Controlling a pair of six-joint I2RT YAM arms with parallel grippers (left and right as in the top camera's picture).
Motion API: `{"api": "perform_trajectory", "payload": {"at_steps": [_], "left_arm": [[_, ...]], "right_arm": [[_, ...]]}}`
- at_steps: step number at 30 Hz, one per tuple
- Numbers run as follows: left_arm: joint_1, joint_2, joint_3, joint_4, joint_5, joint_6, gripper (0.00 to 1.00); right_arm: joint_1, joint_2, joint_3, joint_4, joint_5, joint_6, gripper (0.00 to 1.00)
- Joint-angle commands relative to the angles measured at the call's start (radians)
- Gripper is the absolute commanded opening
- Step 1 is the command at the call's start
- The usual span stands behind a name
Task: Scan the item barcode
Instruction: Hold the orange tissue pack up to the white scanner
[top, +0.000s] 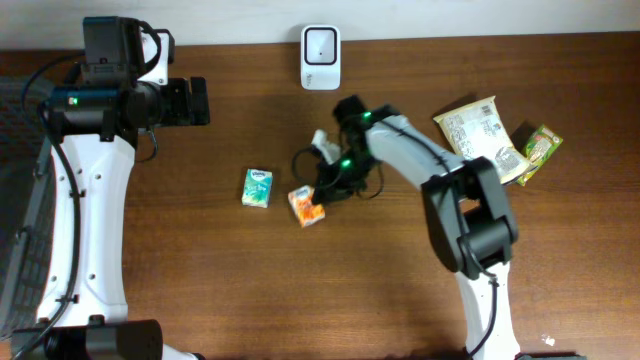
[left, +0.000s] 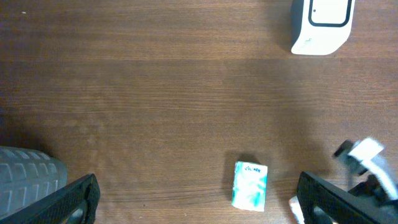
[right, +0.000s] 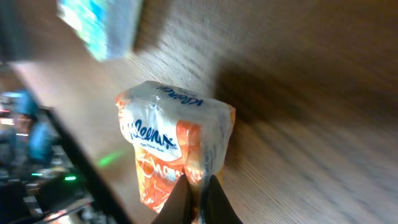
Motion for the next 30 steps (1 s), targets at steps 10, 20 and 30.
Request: {"api": "perform_trajectory", "payload": {"at_steps": [10,20,30], "left_arm": [[-0.018,-0.016,0.011,0.002,0.008,0.015,0.99],[-0.017,-0.016,0.011,0.002,0.008,0.015,0.99],[-0.017,-0.016,0.011,0.002,0.008,0.015,0.99]], "right_arm": [[-0.351,-0.055,0.003,-0.111,-0.788,-0.299,0.04],[-0.401,-0.060,0.303,-0.364,-0.788,-0.295,0.04],[-0.335,-0.060,0.511,-0.380,-0.156,-0.144,0.04]]}}
